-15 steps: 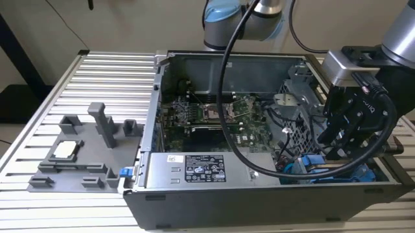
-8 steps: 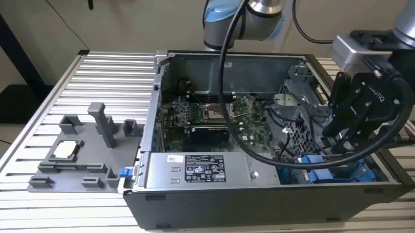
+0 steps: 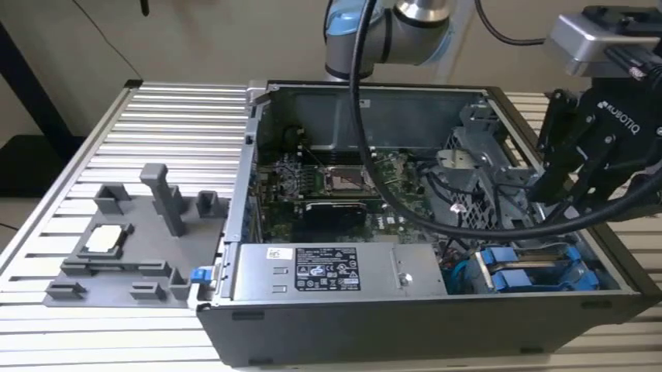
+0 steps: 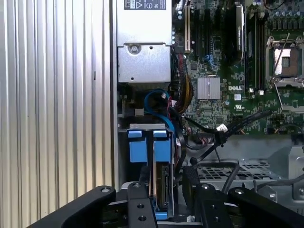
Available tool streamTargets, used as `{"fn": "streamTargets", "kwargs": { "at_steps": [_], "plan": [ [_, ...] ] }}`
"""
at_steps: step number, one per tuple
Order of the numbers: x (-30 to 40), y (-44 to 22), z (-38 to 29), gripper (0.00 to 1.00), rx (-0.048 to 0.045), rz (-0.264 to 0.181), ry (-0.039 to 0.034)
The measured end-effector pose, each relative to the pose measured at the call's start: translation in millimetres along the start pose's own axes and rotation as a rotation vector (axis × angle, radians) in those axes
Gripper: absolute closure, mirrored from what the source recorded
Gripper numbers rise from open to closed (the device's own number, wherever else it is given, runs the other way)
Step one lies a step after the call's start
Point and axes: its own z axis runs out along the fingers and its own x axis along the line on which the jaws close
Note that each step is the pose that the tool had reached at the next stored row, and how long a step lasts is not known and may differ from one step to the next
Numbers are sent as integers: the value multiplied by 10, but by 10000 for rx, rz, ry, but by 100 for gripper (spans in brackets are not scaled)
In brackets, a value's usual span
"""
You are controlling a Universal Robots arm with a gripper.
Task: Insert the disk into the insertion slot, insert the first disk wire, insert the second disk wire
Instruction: 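Insert the disk into the insertion slot, then insert the first disk wire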
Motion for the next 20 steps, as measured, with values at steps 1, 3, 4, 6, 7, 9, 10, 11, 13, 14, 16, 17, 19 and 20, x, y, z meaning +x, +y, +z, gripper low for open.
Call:
{"fn": "streamTargets", "kwargs": {
  "at_steps": [1, 3, 4, 6, 7, 9, 10, 11, 13, 14, 16, 17, 19, 20],
  "plan": [
    [0, 4, -2, 59, 140, -3, -20],
    [0, 17, 0, 59, 509, -8, -107],
    [0, 23, 0, 59, 692, -11, -146],
    [0, 34, 0, 59, 1051, -17, -221],
    [1, 39, 0, 59, 1231, -20, -256],
    [1, 49, 1, 59, 1589, -28, -330],
    [1, 53, 1, 59, 1768, -31, -365],
    [0, 56, 1, 59, 1931, -38, -396],
    [-6, 56, 8, 59, 2045, -177, -418],
    [-8, 56, 11, 59, 2050, -302, -426],
    [-12, 56, 17, 59, 2043, -612, -445],
    [-15, 57, 22, 59, 2039, -753, -455],
    [-25, 56, 31, 59, 2071, -972, -467],
    [-28, 56, 34, 59, 2117, -1030, -477]
  ]
}}
